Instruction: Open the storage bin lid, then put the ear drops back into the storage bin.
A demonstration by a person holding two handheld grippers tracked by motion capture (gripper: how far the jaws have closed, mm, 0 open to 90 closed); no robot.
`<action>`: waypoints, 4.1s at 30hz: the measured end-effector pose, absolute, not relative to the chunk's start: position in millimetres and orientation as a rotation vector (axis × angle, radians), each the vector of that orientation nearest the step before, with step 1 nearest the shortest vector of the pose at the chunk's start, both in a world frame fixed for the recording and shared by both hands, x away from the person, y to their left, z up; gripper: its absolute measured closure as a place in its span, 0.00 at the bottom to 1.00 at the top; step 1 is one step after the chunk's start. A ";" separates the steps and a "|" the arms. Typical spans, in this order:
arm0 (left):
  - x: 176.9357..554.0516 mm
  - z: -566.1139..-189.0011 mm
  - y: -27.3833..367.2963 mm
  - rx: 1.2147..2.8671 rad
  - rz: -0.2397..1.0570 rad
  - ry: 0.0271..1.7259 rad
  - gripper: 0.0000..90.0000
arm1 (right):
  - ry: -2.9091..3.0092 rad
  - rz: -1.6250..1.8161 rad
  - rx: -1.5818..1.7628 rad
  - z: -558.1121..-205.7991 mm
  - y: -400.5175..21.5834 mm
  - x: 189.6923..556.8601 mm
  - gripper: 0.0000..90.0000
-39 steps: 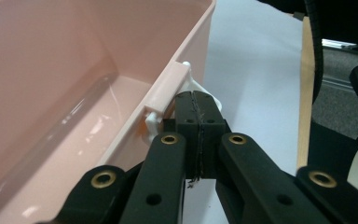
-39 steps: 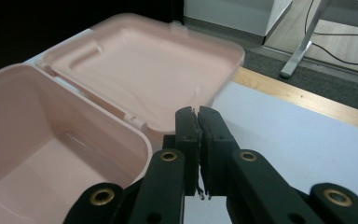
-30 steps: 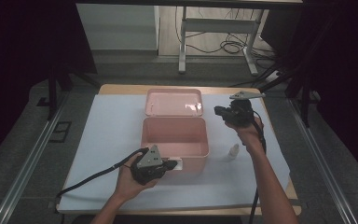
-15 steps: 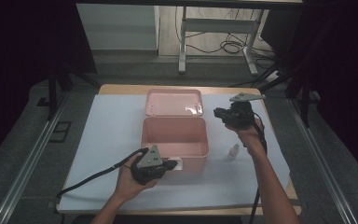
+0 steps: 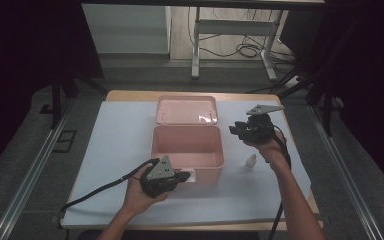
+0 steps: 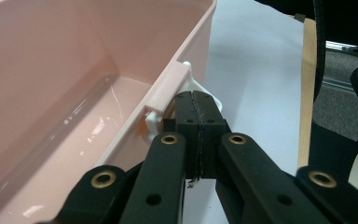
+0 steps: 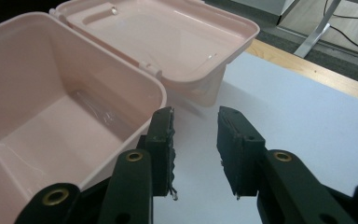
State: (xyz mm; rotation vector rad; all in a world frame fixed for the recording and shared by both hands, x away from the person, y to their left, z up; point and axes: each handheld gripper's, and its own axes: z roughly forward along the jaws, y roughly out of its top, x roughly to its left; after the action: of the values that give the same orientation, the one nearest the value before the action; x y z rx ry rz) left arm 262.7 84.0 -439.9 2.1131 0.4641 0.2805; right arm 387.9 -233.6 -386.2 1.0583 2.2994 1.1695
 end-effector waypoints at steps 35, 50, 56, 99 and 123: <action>263.2 -439.9 83.9 2.110 0.273 0.472 1.00 | 2.358 1.059 1.069 -396.3 -254.3 369.9 0.64; 262.8 -440.0 83.9 2.108 0.273 0.475 1.00 | 2.400 0.981 1.066 -396.5 -265.5 359.9 0.59; 262.8 -440.0 83.8 2.108 0.274 0.474 1.00 | 2.426 0.935 1.086 -399.0 -271.4 357.0 0.57; 262.8 -440.2 84.0 2.107 0.272 0.474 1.00 | 2.670 0.495 1.199 -457.1 -263.5 379.9 0.59; 262.9 -440.2 84.0 2.106 0.272 0.474 1.00 | 2.686 0.532 1.146 -424.7 -262.4 381.3 0.67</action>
State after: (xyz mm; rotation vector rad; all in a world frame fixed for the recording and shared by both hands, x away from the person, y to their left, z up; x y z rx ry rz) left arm 262.9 84.0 -440.2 2.1063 0.4741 0.2725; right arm 381.3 -262.4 -424.7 1.1460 2.6862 0.5317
